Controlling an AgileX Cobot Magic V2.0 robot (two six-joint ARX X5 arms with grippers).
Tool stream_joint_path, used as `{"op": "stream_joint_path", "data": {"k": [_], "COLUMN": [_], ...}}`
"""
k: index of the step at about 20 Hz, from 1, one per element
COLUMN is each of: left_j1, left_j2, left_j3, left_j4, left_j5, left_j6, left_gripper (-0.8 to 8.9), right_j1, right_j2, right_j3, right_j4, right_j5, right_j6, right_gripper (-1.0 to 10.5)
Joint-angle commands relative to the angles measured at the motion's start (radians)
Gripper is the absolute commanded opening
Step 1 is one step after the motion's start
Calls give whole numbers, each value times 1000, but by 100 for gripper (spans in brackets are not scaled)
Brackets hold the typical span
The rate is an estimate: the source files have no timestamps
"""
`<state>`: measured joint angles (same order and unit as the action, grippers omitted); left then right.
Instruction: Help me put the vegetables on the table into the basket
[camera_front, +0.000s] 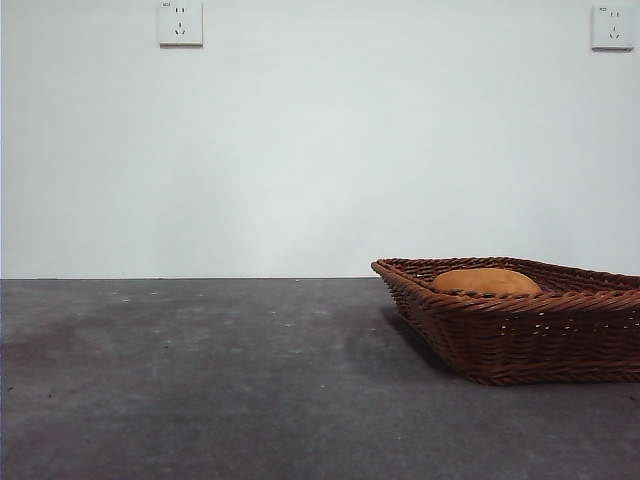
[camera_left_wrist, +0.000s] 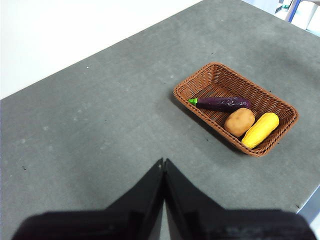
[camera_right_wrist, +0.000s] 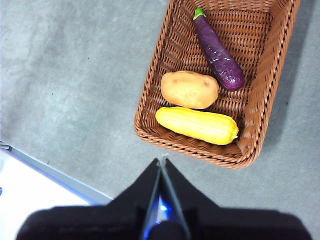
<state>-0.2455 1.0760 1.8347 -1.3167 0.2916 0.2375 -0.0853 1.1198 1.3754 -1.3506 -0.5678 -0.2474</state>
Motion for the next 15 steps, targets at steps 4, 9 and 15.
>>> {"op": "stream_joint_path", "data": {"k": [4,9,15], "left_j1": [-4,-4,-4], "left_j2": [4,10,17], "left_j3": [-1,-1,-1], "left_j4": [1,1,1], "left_j5": [-4,-3,-3], "left_j6": [-9,-9,-8], "left_gripper": [-4,-4,-3], "right_j1": [1,1,1], "right_j2": [3,6,10], "right_j3": [2,2,2], "right_j4": [20,97,185], "right_j5": [0,0,53], "right_j6": [-11,-12,-12], "right_gripper": [2,2,2]}}
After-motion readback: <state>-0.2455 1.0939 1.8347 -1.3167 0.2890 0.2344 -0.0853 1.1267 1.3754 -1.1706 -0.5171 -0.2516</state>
